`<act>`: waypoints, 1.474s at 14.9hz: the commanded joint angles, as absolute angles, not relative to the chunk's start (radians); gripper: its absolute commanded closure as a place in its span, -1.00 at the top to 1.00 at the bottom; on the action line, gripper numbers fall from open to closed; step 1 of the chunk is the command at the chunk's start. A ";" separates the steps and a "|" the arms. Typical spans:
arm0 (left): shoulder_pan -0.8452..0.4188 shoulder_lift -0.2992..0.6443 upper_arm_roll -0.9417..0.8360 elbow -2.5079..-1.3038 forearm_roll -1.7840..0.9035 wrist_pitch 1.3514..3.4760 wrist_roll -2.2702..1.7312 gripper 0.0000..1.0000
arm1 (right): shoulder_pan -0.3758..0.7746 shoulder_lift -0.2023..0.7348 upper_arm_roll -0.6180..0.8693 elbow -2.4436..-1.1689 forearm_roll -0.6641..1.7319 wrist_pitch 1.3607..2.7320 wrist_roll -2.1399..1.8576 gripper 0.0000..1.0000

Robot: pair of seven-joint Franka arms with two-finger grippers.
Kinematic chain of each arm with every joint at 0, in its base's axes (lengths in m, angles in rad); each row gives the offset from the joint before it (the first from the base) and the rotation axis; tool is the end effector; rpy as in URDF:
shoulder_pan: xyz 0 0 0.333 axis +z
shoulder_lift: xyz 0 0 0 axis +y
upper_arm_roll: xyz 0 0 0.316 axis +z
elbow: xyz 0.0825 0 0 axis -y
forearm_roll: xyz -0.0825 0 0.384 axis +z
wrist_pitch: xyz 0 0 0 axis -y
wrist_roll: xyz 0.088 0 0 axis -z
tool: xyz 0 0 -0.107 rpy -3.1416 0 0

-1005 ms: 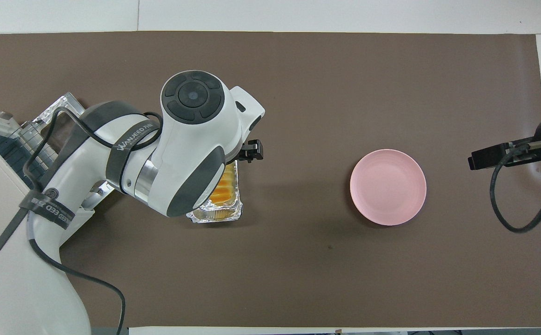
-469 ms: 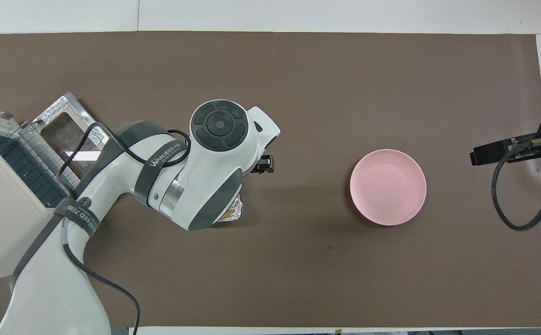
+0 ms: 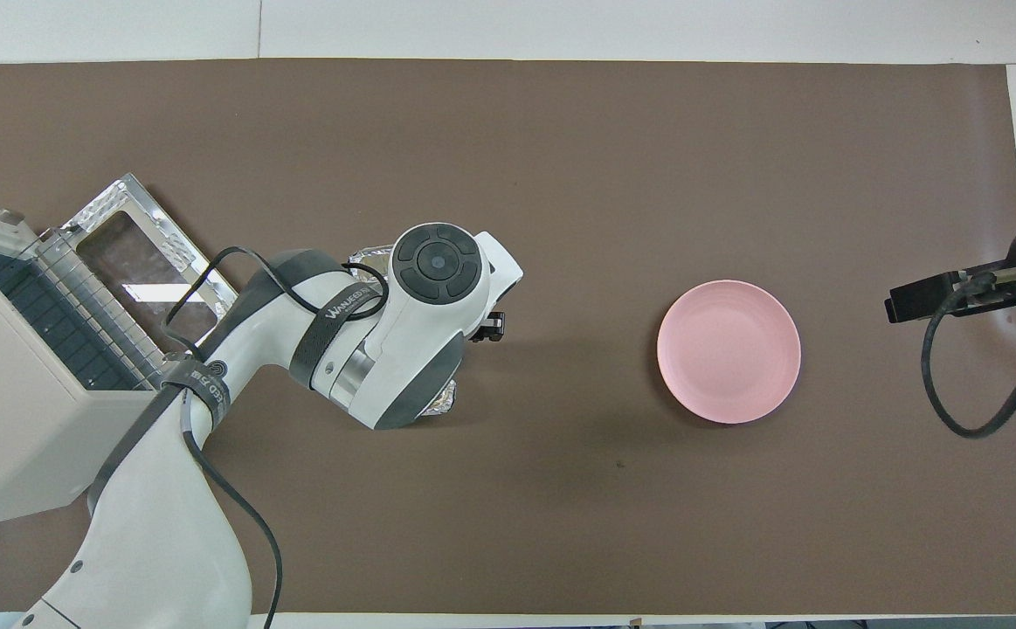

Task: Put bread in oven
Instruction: 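Carry the foil tray with the left gripper into the oven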

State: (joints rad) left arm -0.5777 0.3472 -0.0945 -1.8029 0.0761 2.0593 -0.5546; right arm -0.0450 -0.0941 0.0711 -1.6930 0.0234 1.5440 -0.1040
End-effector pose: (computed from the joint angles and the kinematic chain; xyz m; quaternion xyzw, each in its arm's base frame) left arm 0.4976 -0.3858 0.3472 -0.9960 0.0759 0.0267 0.0391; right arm 0.5204 0.0179 0.6152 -0.9975 -0.0647 0.0272 0.0094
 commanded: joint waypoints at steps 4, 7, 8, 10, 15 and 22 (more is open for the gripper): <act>-0.589 0.344 -0.086 -1.835 0.100 2.097 -0.552 0.54 | -0.058 -0.106 0.081 -1.704 0.015 1.531 -0.109 1.00; -0.592 0.347 -0.086 -1.842 0.100 2.092 -0.557 0.36 | -0.058 -0.106 0.081 -1.704 0.015 1.531 -0.109 1.00; -0.598 0.347 -0.086 -1.842 0.100 2.091 -0.563 0.22 | -0.058 -0.106 0.081 -1.704 0.015 1.531 -0.109 1.00; -0.601 0.345 -0.086 -1.851 0.100 2.095 -0.569 0.04 | -0.058 -0.106 0.081 -1.704 0.015 1.531 -0.109 1.00; -0.600 0.344 -0.086 -1.862 0.100 2.097 -0.569 -0.74 | -0.058 -0.106 0.081 -1.704 0.015 1.531 -0.109 1.00; -0.584 0.344 -0.060 -1.845 0.120 2.083 -0.563 -1.00 | -0.058 -0.106 0.081 -1.704 0.015 1.531 -0.109 1.00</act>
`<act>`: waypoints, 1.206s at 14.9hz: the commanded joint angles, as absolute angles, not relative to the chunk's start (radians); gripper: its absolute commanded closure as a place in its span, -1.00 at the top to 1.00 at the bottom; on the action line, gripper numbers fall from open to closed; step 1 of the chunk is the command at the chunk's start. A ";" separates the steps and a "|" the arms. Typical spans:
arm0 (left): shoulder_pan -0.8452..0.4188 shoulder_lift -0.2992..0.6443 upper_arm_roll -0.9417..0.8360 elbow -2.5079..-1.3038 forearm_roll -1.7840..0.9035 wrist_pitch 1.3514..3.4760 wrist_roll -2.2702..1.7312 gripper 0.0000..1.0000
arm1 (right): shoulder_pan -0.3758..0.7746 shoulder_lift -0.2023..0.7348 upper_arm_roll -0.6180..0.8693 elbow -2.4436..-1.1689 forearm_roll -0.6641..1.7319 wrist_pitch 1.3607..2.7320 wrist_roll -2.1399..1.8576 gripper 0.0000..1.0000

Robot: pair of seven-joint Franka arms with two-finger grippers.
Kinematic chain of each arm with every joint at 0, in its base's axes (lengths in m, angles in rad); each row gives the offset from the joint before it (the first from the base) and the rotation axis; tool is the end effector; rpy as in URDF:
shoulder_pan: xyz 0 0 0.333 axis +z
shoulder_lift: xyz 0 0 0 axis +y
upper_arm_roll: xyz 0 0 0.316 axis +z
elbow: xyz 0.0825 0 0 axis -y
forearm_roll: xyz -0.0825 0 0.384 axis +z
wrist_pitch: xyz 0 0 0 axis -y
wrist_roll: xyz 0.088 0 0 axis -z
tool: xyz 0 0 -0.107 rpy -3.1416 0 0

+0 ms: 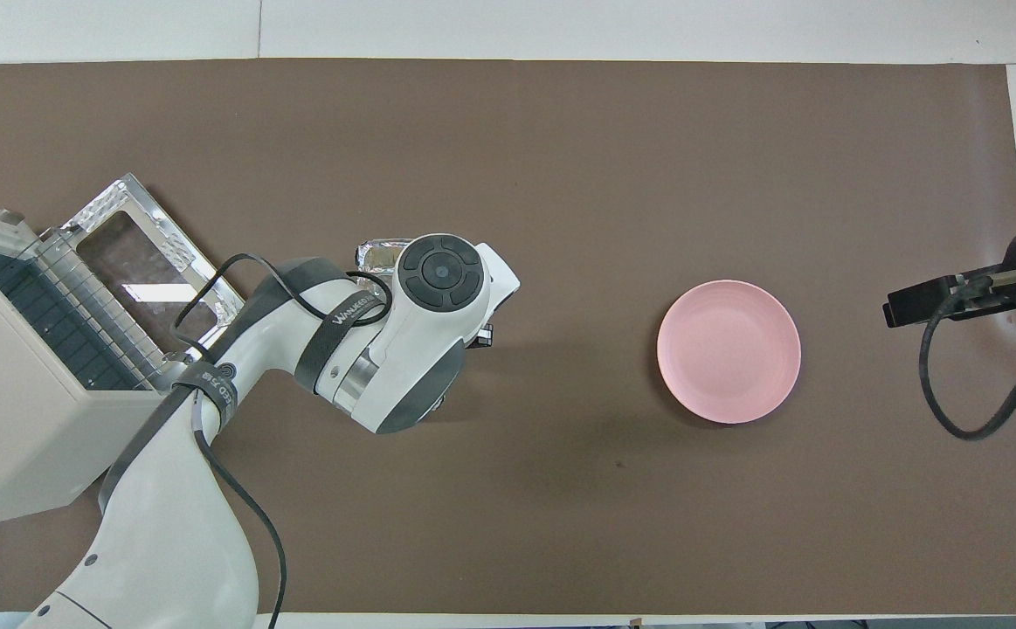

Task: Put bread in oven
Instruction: 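Carry the foil tray with the left gripper into the oven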

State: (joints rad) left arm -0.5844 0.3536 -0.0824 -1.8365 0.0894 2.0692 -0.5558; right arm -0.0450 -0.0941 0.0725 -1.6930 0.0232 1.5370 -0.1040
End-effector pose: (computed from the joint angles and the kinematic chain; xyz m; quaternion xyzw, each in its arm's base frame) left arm 0.4935 -0.3786 0.3291 -0.9950 0.0773 0.0352 0.0534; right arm 0.5196 0.0186 0.6147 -0.9973 -0.0654 0.0307 0.0094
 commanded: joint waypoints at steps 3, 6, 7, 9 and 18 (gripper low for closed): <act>-0.583 0.344 -0.025 -1.763 0.120 2.005 -0.560 -1.00 | -0.058 -0.106 0.081 -1.704 0.015 1.531 -0.109 1.00; -0.558 0.347 -0.018 -1.663 0.112 1.912 -0.569 -1.00 | -0.058 -0.106 0.081 -1.704 0.015 1.531 -0.109 1.00; -0.539 0.348 -0.017 -1.648 0.110 1.901 -0.577 -1.00 | -0.058 -0.106 0.081 -1.704 0.015 1.531 -0.109 1.00; -0.520 0.348 0.015 -1.632 0.112 1.894 -0.609 -1.00 | -0.058 -0.106 0.081 -1.704 0.015 1.531 -0.109 1.00; -0.430 0.350 0.156 -1.585 0.117 1.833 -0.684 -1.00 | -0.058 -0.106 0.081 -1.704 0.015 1.531 -0.109 1.00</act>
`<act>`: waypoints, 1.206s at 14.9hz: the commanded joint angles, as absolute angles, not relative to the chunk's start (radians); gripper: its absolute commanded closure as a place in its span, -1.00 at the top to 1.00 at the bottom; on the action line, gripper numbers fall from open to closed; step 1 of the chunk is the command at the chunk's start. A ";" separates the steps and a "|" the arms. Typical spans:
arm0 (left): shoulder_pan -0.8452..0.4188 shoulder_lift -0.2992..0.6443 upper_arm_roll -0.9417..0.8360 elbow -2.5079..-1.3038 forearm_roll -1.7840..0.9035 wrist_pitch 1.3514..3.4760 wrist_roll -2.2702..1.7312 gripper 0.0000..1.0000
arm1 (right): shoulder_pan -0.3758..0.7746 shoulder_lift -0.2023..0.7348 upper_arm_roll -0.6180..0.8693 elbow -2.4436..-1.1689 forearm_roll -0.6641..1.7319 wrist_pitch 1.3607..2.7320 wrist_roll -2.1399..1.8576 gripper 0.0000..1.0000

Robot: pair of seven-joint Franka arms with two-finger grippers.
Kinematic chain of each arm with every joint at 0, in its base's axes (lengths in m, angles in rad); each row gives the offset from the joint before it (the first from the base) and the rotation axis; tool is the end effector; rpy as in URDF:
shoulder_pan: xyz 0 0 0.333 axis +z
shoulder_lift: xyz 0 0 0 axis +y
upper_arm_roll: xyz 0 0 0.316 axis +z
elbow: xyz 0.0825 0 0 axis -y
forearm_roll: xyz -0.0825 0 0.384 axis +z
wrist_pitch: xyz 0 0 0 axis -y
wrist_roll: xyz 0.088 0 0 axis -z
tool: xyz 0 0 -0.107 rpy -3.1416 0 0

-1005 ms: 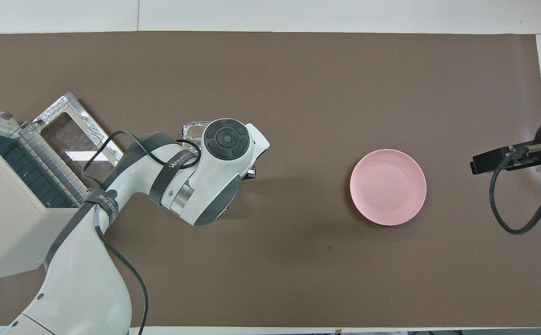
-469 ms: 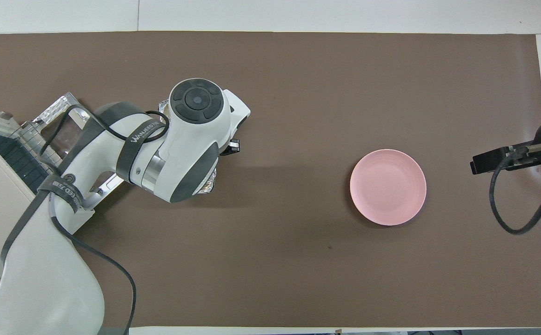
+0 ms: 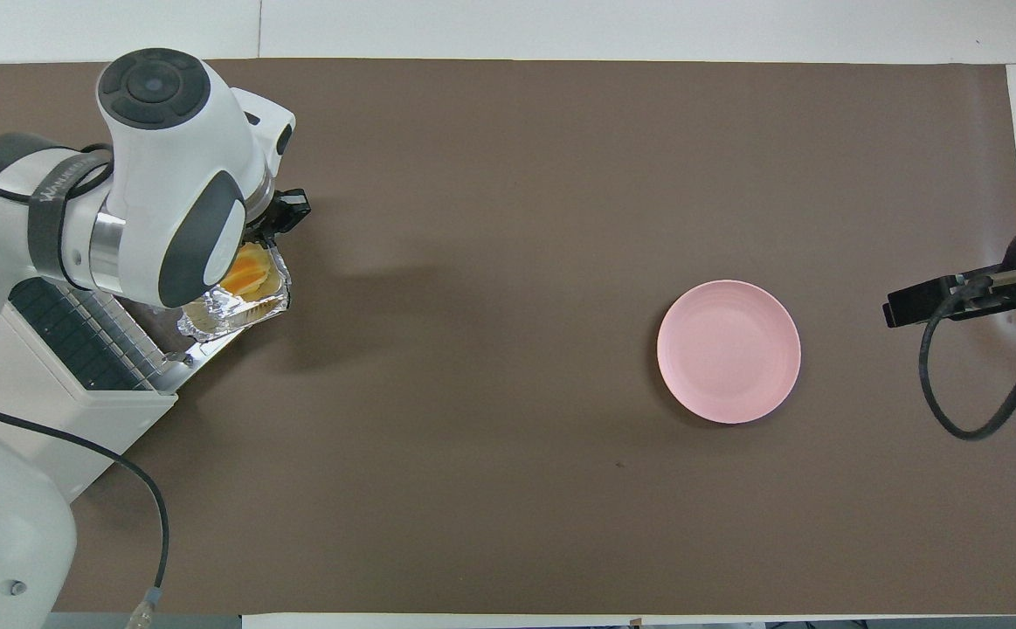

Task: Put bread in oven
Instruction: 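Carry the foil tray with the left gripper into the oven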

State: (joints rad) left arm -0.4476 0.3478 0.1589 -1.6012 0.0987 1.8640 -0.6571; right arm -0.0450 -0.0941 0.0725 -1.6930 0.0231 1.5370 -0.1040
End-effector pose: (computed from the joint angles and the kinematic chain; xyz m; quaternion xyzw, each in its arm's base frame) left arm 0.6230 -0.1887 0.4260 -0.9830 -0.1631 0.0025 0.0841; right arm 0.5196 0.0186 0.6147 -0.9973 -0.0654 0.0307 0.0093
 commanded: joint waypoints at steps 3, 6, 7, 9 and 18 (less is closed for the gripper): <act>-0.376 0.350 0.161 -1.585 0.117 1.832 -0.684 -1.00 | -0.058 -0.106 0.081 -1.704 0.015 1.531 -0.109 1.00; -0.327 0.350 0.163 -1.585 0.118 1.830 -0.683 -1.00 | -0.058 -0.106 0.081 -1.704 0.015 1.531 -0.109 1.00; -0.313 0.350 0.163 -1.586 0.117 1.830 -0.683 -1.00 | -0.058 -0.106 0.081 -1.704 0.015 1.531 -0.109 1.00; -0.281 0.350 0.163 -1.586 0.114 1.819 -0.686 -1.00 | -0.058 -0.106 0.081 -1.704 0.015 1.531 -0.109 1.00; -0.206 0.347 0.166 -1.589 0.110 1.784 -0.710 -1.00 | -0.058 -0.106 0.081 -1.704 0.015 1.531 -0.109 1.00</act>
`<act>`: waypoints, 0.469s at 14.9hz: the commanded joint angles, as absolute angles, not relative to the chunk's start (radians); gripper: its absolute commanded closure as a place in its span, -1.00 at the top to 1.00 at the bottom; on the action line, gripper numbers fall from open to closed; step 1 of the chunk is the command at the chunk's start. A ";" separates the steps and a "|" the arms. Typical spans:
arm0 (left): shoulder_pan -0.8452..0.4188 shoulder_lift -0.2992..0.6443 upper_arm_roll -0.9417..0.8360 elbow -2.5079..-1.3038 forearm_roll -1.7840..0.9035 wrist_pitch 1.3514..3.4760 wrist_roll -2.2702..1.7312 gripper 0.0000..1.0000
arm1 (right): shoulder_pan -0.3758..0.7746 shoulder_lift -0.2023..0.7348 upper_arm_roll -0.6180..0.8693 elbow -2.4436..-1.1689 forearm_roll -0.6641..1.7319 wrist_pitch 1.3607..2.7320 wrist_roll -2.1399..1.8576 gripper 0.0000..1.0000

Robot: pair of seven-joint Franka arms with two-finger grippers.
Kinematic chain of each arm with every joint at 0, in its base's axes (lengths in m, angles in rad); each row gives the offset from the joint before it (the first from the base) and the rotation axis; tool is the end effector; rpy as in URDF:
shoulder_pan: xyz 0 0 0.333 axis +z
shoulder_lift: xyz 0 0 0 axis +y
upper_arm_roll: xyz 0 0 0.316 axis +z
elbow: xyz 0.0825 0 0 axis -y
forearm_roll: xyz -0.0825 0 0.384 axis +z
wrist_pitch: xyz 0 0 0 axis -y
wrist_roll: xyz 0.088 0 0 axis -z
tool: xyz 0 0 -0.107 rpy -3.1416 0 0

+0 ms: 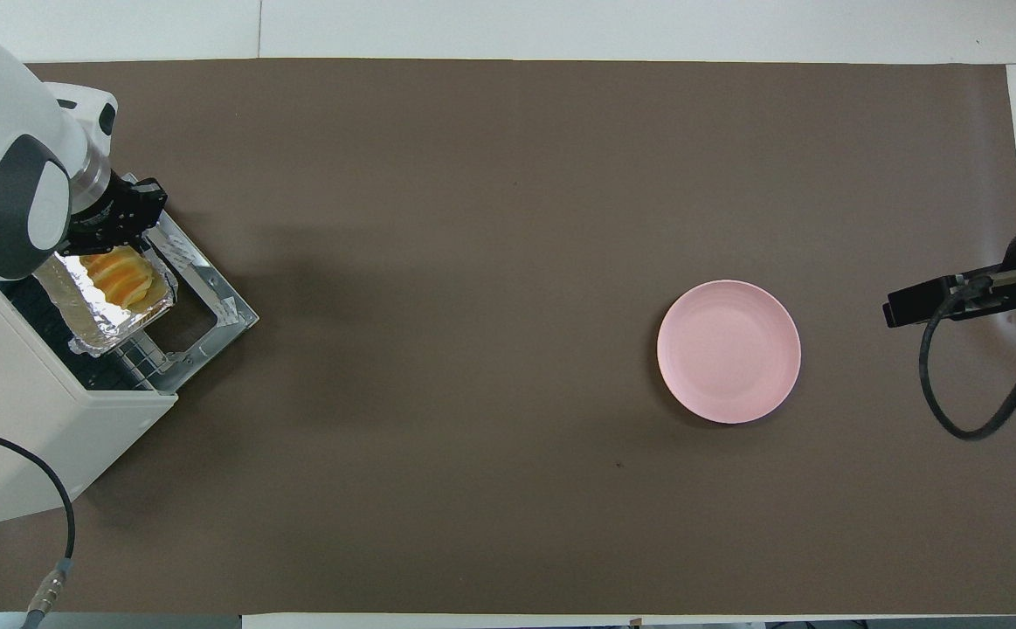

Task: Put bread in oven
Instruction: 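Lower the tray inside the oven and open the left gripper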

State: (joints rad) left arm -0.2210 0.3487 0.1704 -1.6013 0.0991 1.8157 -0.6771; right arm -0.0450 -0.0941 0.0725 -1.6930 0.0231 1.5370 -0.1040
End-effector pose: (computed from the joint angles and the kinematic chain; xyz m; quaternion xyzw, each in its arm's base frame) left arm 0.6444 -0.0361 0.4222 -0.9520 -0.2892 0.0333 0.0944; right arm 0.5196 0.0186 0.6147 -0.9973 -0.0654 0.0307 0.0093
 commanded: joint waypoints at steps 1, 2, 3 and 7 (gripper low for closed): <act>-0.198 0.345 0.166 -1.589 0.112 1.786 -0.733 -1.00 | -0.058 -0.106 0.081 -1.704 0.015 1.531 -0.109 1.00; -0.196 0.344 0.166 -1.591 0.110 1.786 -0.751 -1.00 | -0.058 -0.106 0.081 -1.704 0.015 1.531 -0.109 1.00; -0.195 0.344 0.166 -1.591 0.110 1.784 -0.765 -1.00 | -0.058 -0.106 0.081 -1.704 0.015 1.531 -0.110 1.00; -0.184 0.336 0.166 -1.601 0.114 1.784 -0.799 -1.00 | -0.058 -0.106 0.081 -1.704 0.015 1.531 -0.109 1.00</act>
